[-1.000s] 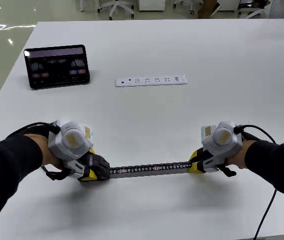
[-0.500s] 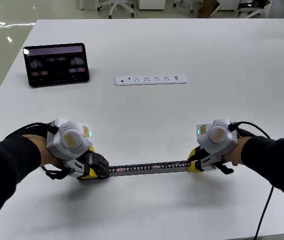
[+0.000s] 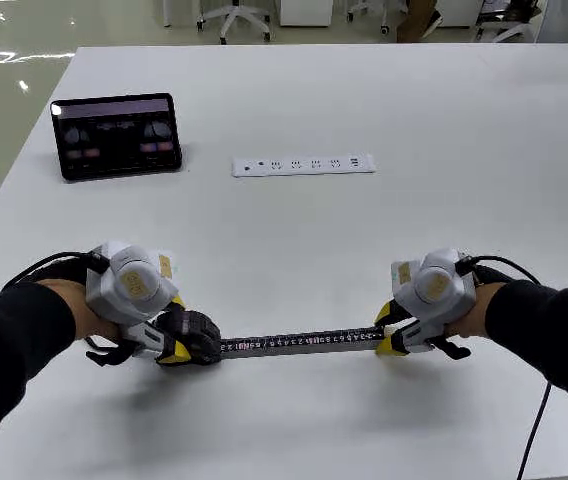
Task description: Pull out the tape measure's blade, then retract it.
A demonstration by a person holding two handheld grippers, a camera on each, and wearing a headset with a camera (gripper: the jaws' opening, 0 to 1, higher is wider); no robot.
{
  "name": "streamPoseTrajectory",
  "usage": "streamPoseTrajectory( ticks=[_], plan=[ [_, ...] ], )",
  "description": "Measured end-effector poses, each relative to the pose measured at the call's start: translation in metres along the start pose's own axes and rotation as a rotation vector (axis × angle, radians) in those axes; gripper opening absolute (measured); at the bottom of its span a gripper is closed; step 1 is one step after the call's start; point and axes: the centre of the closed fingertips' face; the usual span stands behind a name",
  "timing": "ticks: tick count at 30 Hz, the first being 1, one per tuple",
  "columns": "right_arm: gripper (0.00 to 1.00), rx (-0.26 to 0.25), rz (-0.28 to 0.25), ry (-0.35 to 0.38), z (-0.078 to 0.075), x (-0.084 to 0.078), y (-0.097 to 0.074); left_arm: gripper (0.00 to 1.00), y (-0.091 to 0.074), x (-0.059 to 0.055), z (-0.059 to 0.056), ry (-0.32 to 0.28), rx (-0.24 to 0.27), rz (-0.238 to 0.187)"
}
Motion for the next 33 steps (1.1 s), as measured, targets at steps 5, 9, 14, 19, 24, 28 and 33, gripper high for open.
streamPoseTrajectory(
  ticks=[5,9,14,19,24,28,33],
  plan=[
    [0.22,-0.02,-0.032,0.024,0.001,0.005,-0.007,0.59,-0.007,0.0,0.01,-0.14,0.049,-0.057],
    [0.27,-0.033,-0.045,0.057,0.001,0.003,-0.012,0.66,-0.015,-0.003,0.013,-0.196,0.08,-0.086],
    [0.32,-0.072,-0.086,0.104,-0.001,0.002,-0.02,0.79,-0.026,-0.002,0.02,-0.4,0.091,-0.17],
    [0.38,-0.121,-0.132,0.157,0.0,-0.001,-0.03,0.88,-0.034,-0.012,0.026,-0.484,0.139,-0.202],
    [0.45,-0.153,-0.176,0.199,0.008,-0.008,-0.038,1.0,-0.042,-0.021,0.023,-0.538,0.17,-0.223],
    [0.47,-0.166,-0.208,0.235,0.017,-0.015,-0.041,1.0,-0.046,-0.025,0.018,-0.557,0.179,-0.241],
    [0.6,-0.2,-0.245,0.289,0.023,-0.022,-0.048,1.0,-0.053,-0.033,0.014,-0.577,0.209,-0.27]
  ],
)
Point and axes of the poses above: the centre of the closed fingertips' face, and the gripper's own axes: y roughly forward along the fingers, z roughly to its left, x roughly out of its top, and after that the axes turned 9 degrees about x, right-handed
